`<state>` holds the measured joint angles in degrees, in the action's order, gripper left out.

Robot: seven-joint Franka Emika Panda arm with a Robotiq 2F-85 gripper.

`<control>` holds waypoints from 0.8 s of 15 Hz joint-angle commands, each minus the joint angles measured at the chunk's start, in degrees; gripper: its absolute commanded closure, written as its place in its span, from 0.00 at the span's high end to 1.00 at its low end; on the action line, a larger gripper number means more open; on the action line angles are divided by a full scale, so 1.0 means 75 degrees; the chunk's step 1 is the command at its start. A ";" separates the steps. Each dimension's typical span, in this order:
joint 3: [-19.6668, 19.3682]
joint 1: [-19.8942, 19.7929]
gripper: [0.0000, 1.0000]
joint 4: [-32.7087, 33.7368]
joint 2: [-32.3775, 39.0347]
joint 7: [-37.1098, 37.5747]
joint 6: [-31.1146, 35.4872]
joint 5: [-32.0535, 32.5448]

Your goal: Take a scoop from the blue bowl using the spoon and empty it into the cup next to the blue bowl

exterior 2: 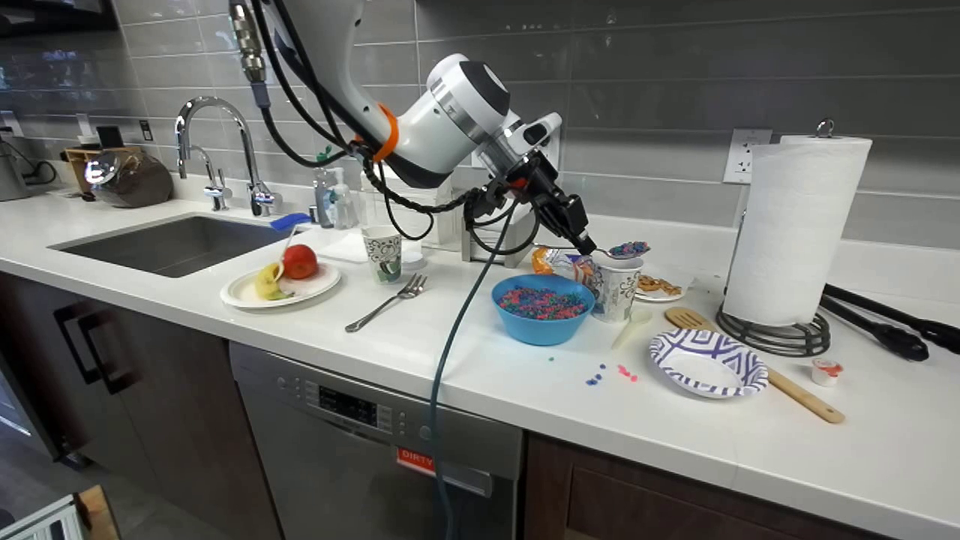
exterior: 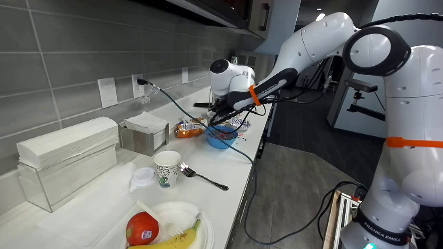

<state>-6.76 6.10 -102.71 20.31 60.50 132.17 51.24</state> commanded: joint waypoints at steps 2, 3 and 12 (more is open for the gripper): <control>0.0093 -0.0079 0.11 0.0013 -0.0003 0.0002 -0.0030 0.0022; 0.0093 -0.0079 0.03 0.0013 -0.0002 0.0003 -0.0030 0.0022; 0.0132 -0.0008 0.03 0.0168 0.0083 -0.0065 -0.0295 0.0089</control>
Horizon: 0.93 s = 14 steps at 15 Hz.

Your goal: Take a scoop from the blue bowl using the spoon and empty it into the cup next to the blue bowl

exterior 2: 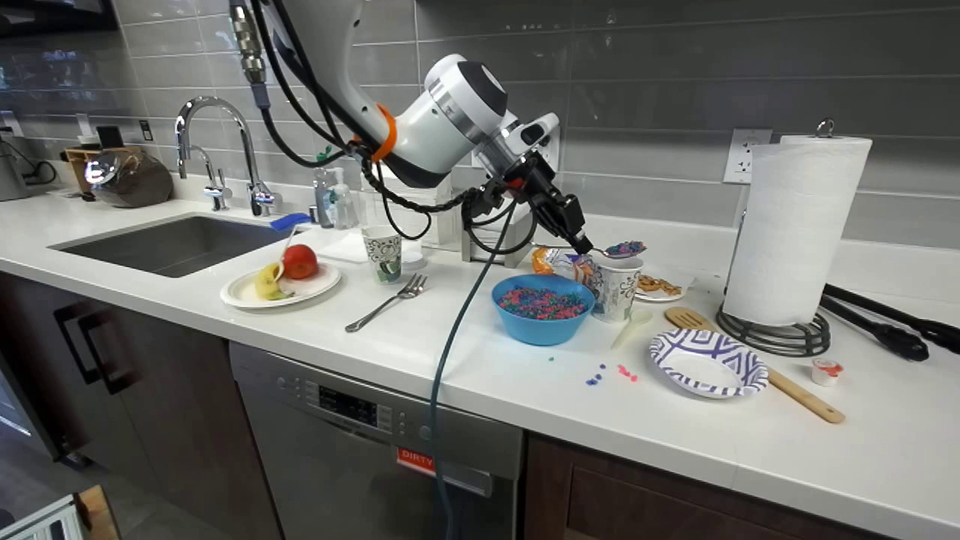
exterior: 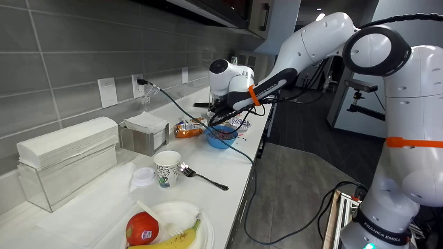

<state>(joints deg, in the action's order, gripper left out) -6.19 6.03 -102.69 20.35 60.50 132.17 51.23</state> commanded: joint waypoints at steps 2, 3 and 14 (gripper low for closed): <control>0.0048 0.0010 0.03 0.0198 0.0102 -0.0064 -0.0355 0.0108; 0.0049 0.0010 0.03 0.0221 0.0112 -0.0093 -0.0410 0.0106; 0.0123 0.0070 0.03 0.0827 0.0485 -0.0491 -0.0960 0.0168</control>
<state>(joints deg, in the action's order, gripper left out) -5.76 6.40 -99.37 21.99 58.20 126.61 51.23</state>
